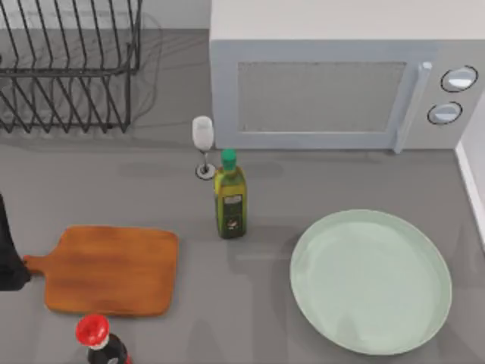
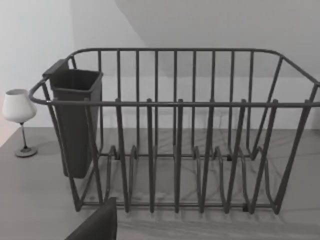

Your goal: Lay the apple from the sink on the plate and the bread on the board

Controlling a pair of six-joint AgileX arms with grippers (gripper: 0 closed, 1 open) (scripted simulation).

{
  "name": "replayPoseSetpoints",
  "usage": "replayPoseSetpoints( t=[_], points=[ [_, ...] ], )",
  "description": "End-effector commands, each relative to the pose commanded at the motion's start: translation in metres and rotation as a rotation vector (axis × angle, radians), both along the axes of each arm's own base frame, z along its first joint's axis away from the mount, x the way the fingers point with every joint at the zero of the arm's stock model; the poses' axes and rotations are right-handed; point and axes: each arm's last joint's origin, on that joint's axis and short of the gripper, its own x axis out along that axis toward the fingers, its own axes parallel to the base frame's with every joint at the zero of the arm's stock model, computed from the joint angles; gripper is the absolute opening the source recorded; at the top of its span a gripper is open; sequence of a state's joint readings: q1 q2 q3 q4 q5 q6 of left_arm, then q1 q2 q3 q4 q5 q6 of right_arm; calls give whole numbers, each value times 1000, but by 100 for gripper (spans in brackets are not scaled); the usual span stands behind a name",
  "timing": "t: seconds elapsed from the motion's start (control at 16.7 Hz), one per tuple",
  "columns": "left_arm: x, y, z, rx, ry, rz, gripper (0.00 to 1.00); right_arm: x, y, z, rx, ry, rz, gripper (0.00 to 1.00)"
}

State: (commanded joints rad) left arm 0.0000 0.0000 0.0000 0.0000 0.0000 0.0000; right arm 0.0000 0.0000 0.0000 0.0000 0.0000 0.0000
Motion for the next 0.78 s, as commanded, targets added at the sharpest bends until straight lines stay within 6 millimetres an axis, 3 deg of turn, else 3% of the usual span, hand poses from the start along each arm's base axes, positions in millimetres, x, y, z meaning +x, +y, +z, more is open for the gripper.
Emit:
replayPoseSetpoints(
  t=[0.78],
  points=[
    [0,0,0,0,0,0,100,0,0,4,-4,23,-5,100]
  ],
)
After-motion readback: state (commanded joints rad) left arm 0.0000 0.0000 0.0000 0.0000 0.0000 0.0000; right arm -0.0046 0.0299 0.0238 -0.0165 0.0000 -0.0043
